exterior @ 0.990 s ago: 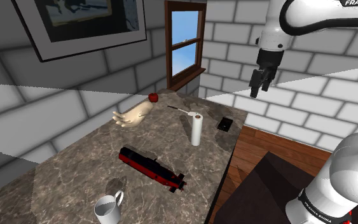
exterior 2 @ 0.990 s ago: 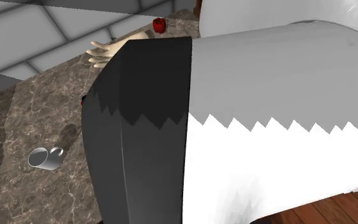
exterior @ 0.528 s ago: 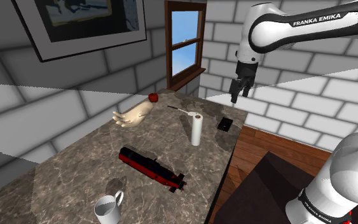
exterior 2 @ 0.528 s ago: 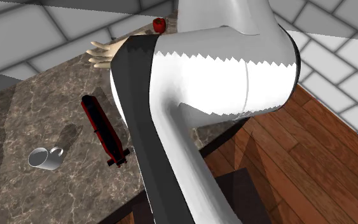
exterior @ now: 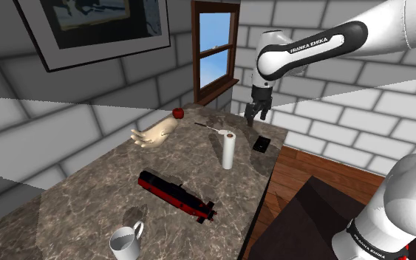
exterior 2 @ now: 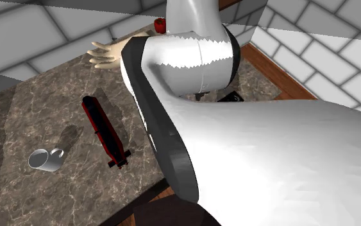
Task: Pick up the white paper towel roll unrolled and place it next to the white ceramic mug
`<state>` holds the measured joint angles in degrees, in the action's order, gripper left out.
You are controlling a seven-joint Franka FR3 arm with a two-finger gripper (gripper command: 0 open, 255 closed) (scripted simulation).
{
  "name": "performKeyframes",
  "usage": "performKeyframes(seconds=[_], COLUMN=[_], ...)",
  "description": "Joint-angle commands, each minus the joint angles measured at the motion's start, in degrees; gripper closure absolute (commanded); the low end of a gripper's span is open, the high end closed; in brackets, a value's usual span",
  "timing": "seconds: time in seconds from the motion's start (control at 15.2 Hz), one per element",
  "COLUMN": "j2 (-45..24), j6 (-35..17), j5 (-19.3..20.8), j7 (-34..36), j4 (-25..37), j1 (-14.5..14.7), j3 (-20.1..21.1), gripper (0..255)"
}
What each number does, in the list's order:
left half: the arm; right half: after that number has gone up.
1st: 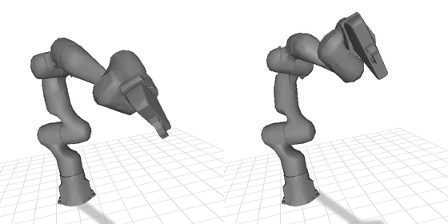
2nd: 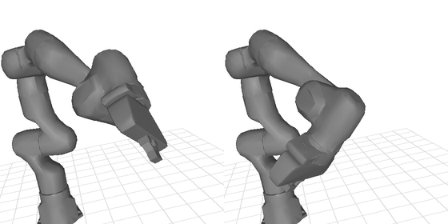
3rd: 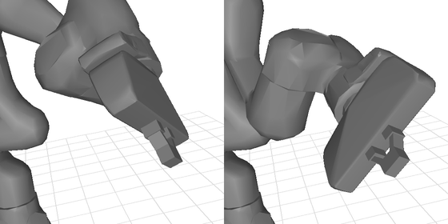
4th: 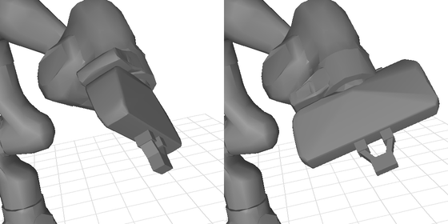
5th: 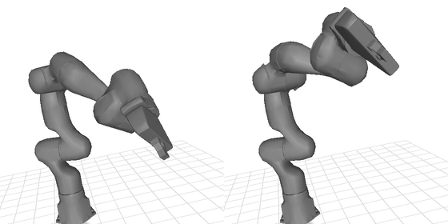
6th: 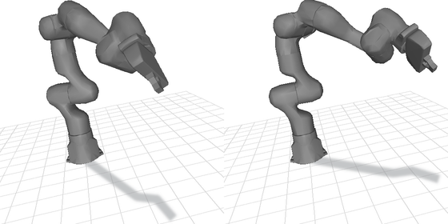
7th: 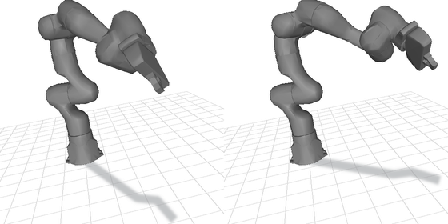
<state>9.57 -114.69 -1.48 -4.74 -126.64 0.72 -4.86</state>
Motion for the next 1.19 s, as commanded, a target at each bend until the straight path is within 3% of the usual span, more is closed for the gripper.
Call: performKeyframes(seconds=[0.0,0.79,1.12], j2=[-4.2,-30.8,-32.8], j6=[-2.0,-8.4,-11.0], j5=[-0.5,-3.7,-3.9], j7=[-0.1,-2.0,-2.1], j4=[2.2,22.1,21.5], j1=[0.3,0.2,0.2], j3=[0.1,0.9,1.1], gripper=[0,0,0])
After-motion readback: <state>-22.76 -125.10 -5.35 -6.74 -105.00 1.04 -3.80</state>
